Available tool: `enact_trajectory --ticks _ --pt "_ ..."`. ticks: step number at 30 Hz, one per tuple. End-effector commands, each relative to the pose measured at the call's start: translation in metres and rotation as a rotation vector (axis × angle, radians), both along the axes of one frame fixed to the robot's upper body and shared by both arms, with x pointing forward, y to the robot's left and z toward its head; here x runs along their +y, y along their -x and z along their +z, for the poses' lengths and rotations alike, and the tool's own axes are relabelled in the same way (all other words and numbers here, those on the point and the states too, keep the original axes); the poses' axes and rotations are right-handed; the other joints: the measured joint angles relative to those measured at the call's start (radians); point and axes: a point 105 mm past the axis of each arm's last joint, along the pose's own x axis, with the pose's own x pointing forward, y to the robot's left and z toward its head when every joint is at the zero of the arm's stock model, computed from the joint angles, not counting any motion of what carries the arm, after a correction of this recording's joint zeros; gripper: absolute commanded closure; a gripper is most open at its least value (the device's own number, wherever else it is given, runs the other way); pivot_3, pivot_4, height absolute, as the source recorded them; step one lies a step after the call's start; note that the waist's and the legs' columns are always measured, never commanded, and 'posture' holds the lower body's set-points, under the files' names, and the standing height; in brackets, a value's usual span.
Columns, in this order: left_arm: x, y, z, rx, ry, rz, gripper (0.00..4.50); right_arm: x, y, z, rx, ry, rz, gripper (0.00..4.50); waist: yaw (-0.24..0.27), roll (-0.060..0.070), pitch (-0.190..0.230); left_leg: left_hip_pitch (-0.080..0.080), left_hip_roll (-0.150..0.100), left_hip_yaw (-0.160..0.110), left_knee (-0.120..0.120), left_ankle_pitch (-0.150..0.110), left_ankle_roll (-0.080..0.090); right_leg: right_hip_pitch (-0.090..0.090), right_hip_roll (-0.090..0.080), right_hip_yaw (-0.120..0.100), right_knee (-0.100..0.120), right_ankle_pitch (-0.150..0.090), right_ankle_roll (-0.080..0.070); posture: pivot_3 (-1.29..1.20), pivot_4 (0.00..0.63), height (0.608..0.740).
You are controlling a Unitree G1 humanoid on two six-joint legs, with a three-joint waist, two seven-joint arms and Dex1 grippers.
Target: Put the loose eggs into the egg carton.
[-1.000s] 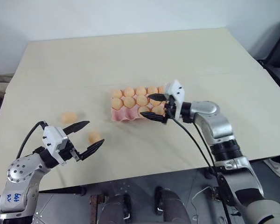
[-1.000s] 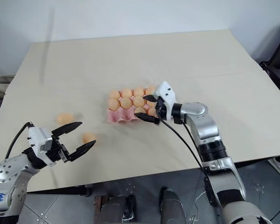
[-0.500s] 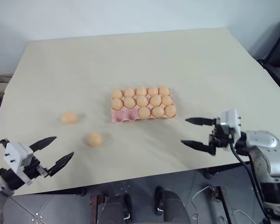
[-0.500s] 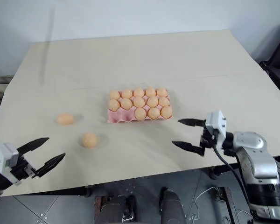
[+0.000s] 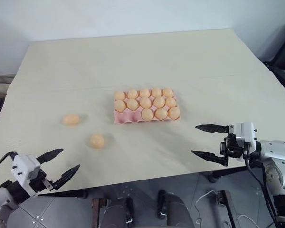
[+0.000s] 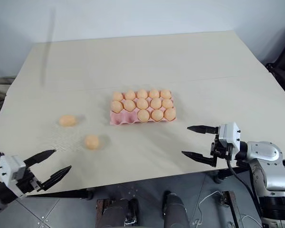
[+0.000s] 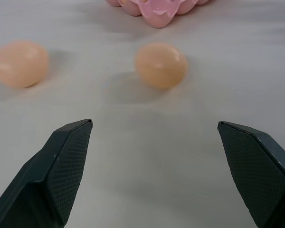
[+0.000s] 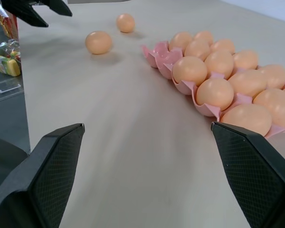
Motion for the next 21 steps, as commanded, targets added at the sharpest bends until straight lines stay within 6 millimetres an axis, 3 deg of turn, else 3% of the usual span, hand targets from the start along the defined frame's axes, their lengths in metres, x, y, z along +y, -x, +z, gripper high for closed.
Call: enact_trajectory --ticks 1,6,17,21 --pt "-0.021 -0.019 0.008 -0.047 0.037 -0.040 0.00 -0.002 -0.002 0.014 -0.050 0.003 -0.016 0.04 0.008 0.000 0.000 0.000 0.000 0.000 0.001 0.000 0.000 0.000 0.000 0.000 0.001 0.000 0.000 0.00 0.150 0.740" --pt "-0.041 -0.044 -0.002 -0.028 0.045 -0.046 0.00 0.003 0.002 0.016 -0.047 -0.003 -0.018 0.04 0.017 -0.001 0.000 0.000 0.000 0.001 0.001 0.002 -0.003 0.000 0.001 0.000 0.002 0.001 0.000 0.00 0.150 0.740" --pt "-0.061 -0.090 -0.025 -0.015 0.063 0.004 0.00 0.011 0.006 0.020 -0.044 -0.033 -0.038 0.04 0.022 -0.001 -0.001 0.001 0.000 0.003 0.004 0.003 -0.003 0.000 0.001 -0.006 0.004 0.001 0.002 0.00 0.150 0.740" --pt "-0.065 -0.094 -0.020 -0.036 0.085 -0.013 1.13 0.012 0.006 0.020 -0.041 -0.039 -0.045 0.00 0.023 -0.001 -0.001 0.001 0.000 0.003 0.004 0.004 -0.003 0.001 0.000 -0.007 0.004 0.001 0.002 0.00 0.150 0.740"
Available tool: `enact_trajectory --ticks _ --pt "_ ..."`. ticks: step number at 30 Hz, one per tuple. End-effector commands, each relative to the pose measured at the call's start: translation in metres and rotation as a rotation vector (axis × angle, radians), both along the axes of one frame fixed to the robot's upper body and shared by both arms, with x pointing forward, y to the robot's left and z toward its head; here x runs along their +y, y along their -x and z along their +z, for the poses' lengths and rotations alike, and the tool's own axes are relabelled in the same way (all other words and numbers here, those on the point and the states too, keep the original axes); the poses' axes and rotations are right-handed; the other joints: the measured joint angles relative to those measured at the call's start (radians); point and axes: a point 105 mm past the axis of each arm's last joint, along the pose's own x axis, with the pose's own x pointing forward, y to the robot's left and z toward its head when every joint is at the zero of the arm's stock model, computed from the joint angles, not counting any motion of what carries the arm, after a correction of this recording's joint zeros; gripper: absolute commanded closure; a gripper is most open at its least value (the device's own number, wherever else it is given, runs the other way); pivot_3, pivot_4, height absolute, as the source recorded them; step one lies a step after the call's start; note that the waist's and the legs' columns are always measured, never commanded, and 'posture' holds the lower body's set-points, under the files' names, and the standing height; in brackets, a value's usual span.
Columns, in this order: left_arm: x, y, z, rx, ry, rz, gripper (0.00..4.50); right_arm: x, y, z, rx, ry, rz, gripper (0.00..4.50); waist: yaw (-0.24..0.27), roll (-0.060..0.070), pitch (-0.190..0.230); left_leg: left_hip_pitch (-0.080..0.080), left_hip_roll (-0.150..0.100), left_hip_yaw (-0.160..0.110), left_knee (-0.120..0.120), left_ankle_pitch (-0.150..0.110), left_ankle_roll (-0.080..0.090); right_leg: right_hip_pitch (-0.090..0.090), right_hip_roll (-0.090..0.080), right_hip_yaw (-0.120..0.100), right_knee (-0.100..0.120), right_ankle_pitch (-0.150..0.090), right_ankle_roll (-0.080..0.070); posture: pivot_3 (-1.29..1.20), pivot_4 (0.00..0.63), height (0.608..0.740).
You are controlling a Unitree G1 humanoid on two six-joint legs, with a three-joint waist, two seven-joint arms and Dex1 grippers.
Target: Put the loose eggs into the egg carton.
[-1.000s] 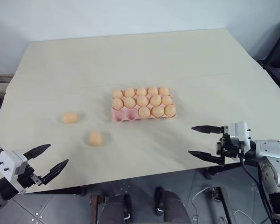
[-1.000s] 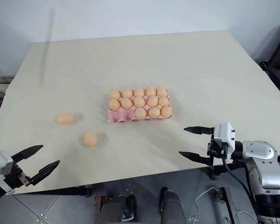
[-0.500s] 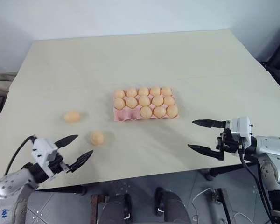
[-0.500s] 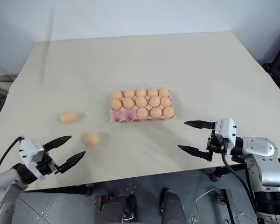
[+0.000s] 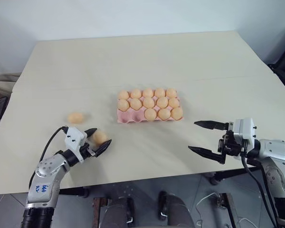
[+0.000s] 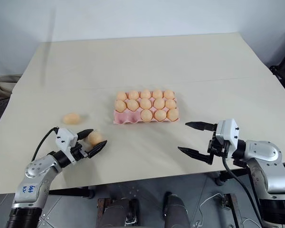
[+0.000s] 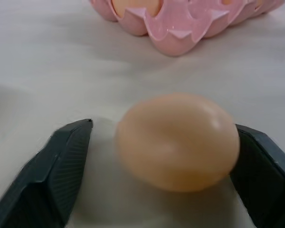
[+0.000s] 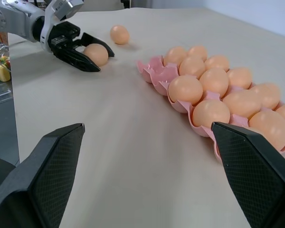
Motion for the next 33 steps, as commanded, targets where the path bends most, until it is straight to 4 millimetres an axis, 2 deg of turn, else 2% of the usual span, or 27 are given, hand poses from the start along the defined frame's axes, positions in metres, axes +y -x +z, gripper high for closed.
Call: enact_trajectory --ticks 1,2,4,7,9,14,17,21,29,33 --pt "-0.004 -0.001 0.002 -0.010 0.010 -0.021 1.51 0.002 0.004 0.010 -0.040 -0.014 0.005 0.00 0.000 0.000 0.000 0.000 0.000 0.000 0.000 0.000 0.000 0.000 0.000 0.000 0.000 0.000 0.000 0.00 0.150 0.740" --pt "-0.005 -0.001 0.004 -0.018 0.007 -0.032 1.86 0.002 0.004 0.010 -0.039 -0.014 0.004 0.00 0.000 0.000 0.000 0.000 0.000 0.000 0.000 0.000 0.000 0.000 0.000 0.000 0.000 0.000 0.000 0.00 0.150 0.740" --pt "-0.007 0.000 0.010 -0.038 0.005 -0.061 2.13 0.002 0.005 0.009 -0.038 -0.014 0.002 0.00 0.000 0.000 0.000 0.000 0.000 0.000 0.000 0.000 0.000 0.000 0.000 0.000 0.000 0.000 0.000 0.00 0.150 0.740" --pt "-0.018 0.000 0.027 -0.068 0.016 -0.162 2.15 0.000 0.006 0.008 -0.036 -0.013 -0.013 0.00 0.000 0.000 0.000 0.000 0.000 0.000 0.000 0.000 0.000 0.000 0.000 0.000 0.000 0.000 0.000 0.00 0.150 0.740" --pt "-0.032 -0.004 0.041 -0.081 0.005 -0.262 2.15 -0.002 0.007 0.007 -0.035 -0.015 -0.030 0.00 0.006 0.000 0.000 0.000 0.000 0.000 0.001 0.000 0.000 0.000 0.000 -0.001 0.001 0.000 0.000 0.00 0.150 0.740" --pt "-0.074 -0.033 0.065 -0.096 -0.025 -0.424 2.15 -0.007 0.012 0.004 -0.037 -0.016 -0.078 0.00 0.023 0.000 0.000 -0.001 -0.002 0.000 0.003 0.002 0.002 0.001 0.000 -0.001 0.001 0.002 0.002 0.00 0.150 0.740" --pt "-0.095 -0.053 0.064 -0.077 -0.044 -0.463 2.15 -0.008 0.016 0.003 -0.041 -0.021 -0.107 0.00 0.023 0.000 0.000 0.000 -0.003 0.001 0.003 0.003 0.004 0.002 0.001 -0.001 0.000 0.003 0.004 0.00 0.150 0.740" --pt "-0.116 -0.066 0.057 -0.063 -0.078 -0.498 2.15 -0.009 0.024 0.003 -0.050 -0.030 -0.144 0.00 0.017 -0.001 0.000 -0.001 -0.004 0.002 0.003 0.003 0.007 0.003 0.003 0.000 -0.002 0.004 0.006 0.00 0.150 0.740" --pt "-0.126 -0.081 0.061 -0.081 -0.027 -0.477 2.15 -0.009 0.031 0.001 -0.062 -0.053 -0.199 0.00 0.021 -0.001 0.000 -0.001 -0.004 0.002 0.003 0.003 0.007 0.003 0.000 0.000 -0.002 0.005 0.006 0.00 0.150 0.740" --pt "-0.130 -0.086 0.065 -0.093 -0.013 -0.469 0.86 -0.008 0.028 0.000 -0.064 -0.062 -0.197 0.00 0.021 -0.001 0.000 -0.001 -0.005 0.002 0.005 0.003 0.008 0.003 -0.001 0.000 -0.002 0.007 0.007 0.00 0.150 0.740"
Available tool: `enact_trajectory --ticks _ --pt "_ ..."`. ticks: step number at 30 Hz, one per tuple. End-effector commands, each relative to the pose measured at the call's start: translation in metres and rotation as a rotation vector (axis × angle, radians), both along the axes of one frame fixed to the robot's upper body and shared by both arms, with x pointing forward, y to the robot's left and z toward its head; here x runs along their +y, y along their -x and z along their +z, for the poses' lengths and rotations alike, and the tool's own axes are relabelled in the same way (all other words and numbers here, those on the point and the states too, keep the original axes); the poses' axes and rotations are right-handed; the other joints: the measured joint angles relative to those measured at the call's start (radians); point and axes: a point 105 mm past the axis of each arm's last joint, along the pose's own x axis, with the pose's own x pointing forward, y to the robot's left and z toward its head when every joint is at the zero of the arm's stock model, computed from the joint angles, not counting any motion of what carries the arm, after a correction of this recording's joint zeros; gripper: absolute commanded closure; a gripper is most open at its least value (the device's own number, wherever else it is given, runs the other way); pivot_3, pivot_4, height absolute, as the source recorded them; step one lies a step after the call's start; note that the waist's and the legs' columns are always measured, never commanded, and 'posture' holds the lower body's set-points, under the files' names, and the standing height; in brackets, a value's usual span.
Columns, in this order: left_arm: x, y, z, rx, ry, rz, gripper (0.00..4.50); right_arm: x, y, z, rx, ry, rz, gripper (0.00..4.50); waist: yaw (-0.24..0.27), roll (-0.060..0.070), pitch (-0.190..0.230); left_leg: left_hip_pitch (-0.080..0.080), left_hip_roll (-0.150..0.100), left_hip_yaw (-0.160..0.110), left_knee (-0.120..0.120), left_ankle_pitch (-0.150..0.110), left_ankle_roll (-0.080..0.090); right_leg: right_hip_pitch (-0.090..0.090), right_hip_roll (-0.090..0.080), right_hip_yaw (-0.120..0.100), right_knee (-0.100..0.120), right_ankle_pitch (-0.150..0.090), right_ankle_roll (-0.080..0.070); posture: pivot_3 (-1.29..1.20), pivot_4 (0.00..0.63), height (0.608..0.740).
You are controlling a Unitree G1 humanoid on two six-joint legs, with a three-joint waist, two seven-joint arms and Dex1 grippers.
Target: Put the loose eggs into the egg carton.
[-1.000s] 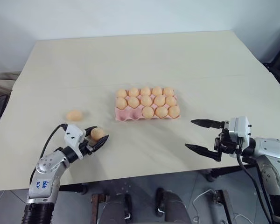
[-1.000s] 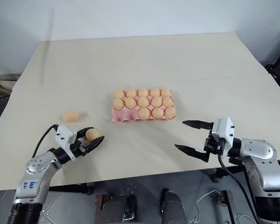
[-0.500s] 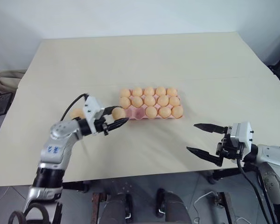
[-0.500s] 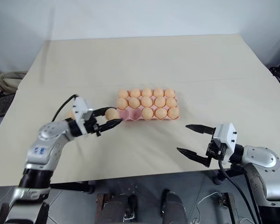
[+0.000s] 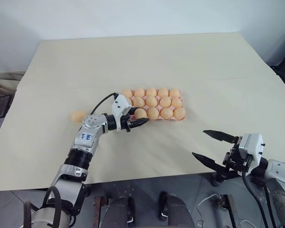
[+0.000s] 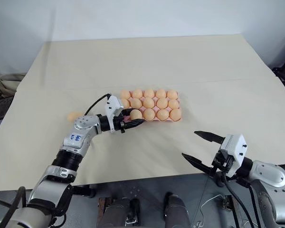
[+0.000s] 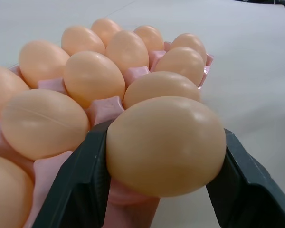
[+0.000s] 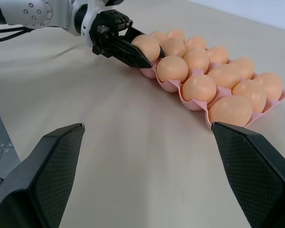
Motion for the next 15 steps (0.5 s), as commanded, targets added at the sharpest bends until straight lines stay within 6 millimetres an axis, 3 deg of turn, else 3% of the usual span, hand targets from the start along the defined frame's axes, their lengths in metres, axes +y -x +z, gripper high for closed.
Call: enact_trajectory --ticks 1,3,8,15 --pt "-0.003 -0.006 0.019 -0.064 0.027 0.008 0.53 0.002 0.001 0.012 -0.063 -0.014 0.011 0.00 0.000 0.000 0.000 0.000 0.000 0.000 0.000 0.000 0.000 0.000 0.000 0.000 0.000 0.000 0.000 0.00 0.150 0.740" --pt "-0.003 -0.008 0.023 -0.074 0.039 0.022 0.03 0.004 -0.001 0.012 -0.064 -0.019 0.021 0.00 0.000 0.000 0.000 0.000 0.000 0.000 0.001 0.000 0.000 0.000 -0.001 0.000 0.000 0.000 0.000 0.00 0.150 0.740" --pt "0.007 -0.004 0.030 -0.124 0.047 0.044 0.03 0.007 -0.005 0.011 -0.058 -0.026 0.049 0.00 -0.003 0.000 0.000 0.000 0.000 0.000 0.000 0.000 0.000 0.000 -0.001 0.000 0.000 0.000 0.000 0.00 0.150 0.740" --pt "0.061 0.022 0.042 -0.186 0.090 0.111 0.03 0.010 -0.010 0.007 -0.041 -0.024 0.103 0.00 -0.020 0.000 0.000 0.000 0.001 0.000 0.000 0.000 0.000 0.000 -0.001 0.000 0.000 0.000 0.000 0.00 0.150 0.740"
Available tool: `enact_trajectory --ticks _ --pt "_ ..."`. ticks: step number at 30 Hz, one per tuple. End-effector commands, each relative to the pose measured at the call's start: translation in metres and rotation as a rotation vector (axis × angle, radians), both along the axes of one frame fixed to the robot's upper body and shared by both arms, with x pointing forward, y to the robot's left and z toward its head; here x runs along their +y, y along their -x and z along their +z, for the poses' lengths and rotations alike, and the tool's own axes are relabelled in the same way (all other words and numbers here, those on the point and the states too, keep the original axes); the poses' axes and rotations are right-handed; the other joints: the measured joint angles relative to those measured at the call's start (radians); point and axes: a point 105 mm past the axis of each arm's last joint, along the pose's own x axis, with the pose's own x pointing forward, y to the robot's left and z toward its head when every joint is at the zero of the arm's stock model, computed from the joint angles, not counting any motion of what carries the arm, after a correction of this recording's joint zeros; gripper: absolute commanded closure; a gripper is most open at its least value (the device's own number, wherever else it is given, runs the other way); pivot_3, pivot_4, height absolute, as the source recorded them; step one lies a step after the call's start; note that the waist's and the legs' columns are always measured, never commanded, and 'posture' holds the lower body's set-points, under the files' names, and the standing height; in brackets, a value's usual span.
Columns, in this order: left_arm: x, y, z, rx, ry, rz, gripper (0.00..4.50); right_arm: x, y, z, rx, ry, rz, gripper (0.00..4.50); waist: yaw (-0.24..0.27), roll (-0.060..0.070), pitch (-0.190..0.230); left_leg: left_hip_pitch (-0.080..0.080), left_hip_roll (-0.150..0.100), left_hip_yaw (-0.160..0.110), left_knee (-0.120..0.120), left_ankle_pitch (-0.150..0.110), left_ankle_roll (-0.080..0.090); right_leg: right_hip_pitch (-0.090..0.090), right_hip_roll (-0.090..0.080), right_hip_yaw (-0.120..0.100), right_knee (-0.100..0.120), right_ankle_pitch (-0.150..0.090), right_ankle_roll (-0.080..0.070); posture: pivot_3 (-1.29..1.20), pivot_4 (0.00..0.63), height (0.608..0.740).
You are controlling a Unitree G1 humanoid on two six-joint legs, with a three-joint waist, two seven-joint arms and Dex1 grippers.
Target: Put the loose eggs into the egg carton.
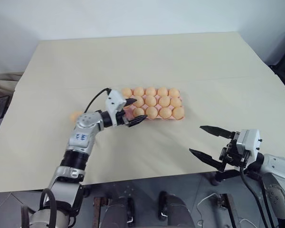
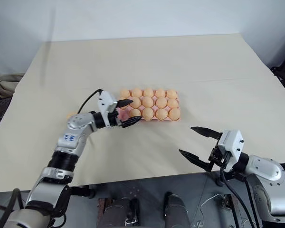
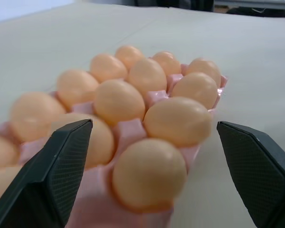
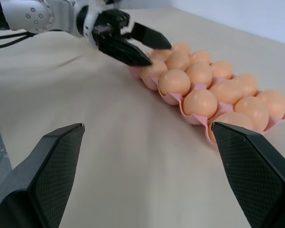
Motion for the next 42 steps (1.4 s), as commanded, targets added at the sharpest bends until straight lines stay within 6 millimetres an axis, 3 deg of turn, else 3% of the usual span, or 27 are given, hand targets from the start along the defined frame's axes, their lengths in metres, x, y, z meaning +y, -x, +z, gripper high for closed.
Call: enact_trajectory --ticks 1,4,6,10,13,17,22,31,36,40,42 --pt "0.033 0.015 0.026 -0.092 0.082 0.054 0.03 0.003 -0.001 0.004 -0.024 -0.010 0.044 0.00 -0.003 0.000 0.000 0.000 0.000 0.000 0.000 0.000 0.000 0.000 0.000 0.000 0.000 0.000 0.000 0.00 0.150 0.740" --pt "0.088 0.033 0.028 -0.148 0.109 0.230 0.03 0.007 -0.007 0.004 -0.024 -0.016 0.085 0.00 -0.014 0.000 0.000 0.001 0.000 0.000 0.001 0.000 0.000 0.000 -0.001 0.002 0.000 0.000 0.000 0.00 0.150 0.740" --pt "0.113 0.046 0.028 -0.180 0.111 0.330 0.03 0.009 -0.010 0.003 -0.025 -0.019 0.104 0.00 -0.018 0.000 0.000 0.001 0.001 0.000 0.000 0.000 -0.001 0.000 -0.001 0.002 0.000 0.000 -0.001 0.00 0.150 0.740" --pt "0.158 0.075 0.018 -0.183 0.138 0.549 0.03 0.012 -0.015 0.003 -0.031 -0.022 0.133 0.00 -0.012 0.000 0.000 0.001 0.001 0.000 -0.001 0.000 -0.001 0.000 -0.002 0.008 -0.001 0.000 -0.001 0.00 0.150 0.740" --pt "0.174 0.091 0.004 -0.144 0.161 0.661 0.03 0.013 -0.019 0.004 -0.036 -0.023 0.147 0.00 -0.004 -0.001 -0.001 0.001 0.000 0.000 -0.002 -0.001 -0.001 0.000 -0.002 0.010 -0.002 0.000 -0.001 0.00 0.150 0.740" --pt "0.178 0.105 -0.011 -0.104 0.177 0.741 0.03 0.015 -0.023 0.005 -0.044 -0.023 0.168 0.00 -0.003 -0.002 -0.001 0.001 0.000 0.000 -0.004 -0.002 -0.001 -0.001 -0.002 0.011 -0.004 0.000 -0.001 0.00 0.150 0.740" --pt "0.174 0.103 -0.019 -0.049 0.193 0.733 0.03 0.014 -0.025 0.008 -0.058 -0.020 0.177 0.00 -0.005 -0.002 -0.001 0.000 0.001 0.000 -0.005 -0.003 0.000 -0.002 -0.001 0.011 -0.004 0.000 -0.002 0.00 0.150 0.740" --pt "0.156 0.048 -0.017 0.043 0.109 0.643 0.03 0.004 -0.018 0.016 -0.074 0.008 0.163 0.00 -0.001 -0.002 -0.001 0.000 0.000 0.002 -0.005 -0.002 -0.001 -0.003 -0.001 0.008 -0.002 0.001 -0.002 0.00 0.150 0.740" --pt "0.156 0.015 -0.028 0.115 0.044 0.663 0.03 0.000 -0.012 0.017 -0.075 0.017 0.125 0.00 -0.006 -0.003 -0.002 0.000 0.001 0.005 -0.005 -0.001 -0.003 -0.004 0.000 0.002 -0.002 0.001 -0.002 0.00 0.150 0.740" --pt "0.158 -0.001 -0.031 0.139 0.025 0.680 0.03 0.001 -0.007 0.018 -0.079 0.002 0.098 0.00 -0.007 -0.003 -0.002 0.000 0.001 0.006 -0.005 -0.001 -0.003 -0.004 -0.001 0.000 -0.001 0.001 -0.002 0.00 0.150 0.740" --pt "0.157 -0.004 -0.029 0.127 0.033 0.675 0.43 0.002 -0.005 0.017 -0.075 -0.002 0.087 0.00 -0.007 -0.003 -0.002 0.000 0.001 0.006 -0.005 -0.001 -0.003 -0.004 -0.001 0.000 -0.001 0.001 -0.001 0.00 0.150 0.740"
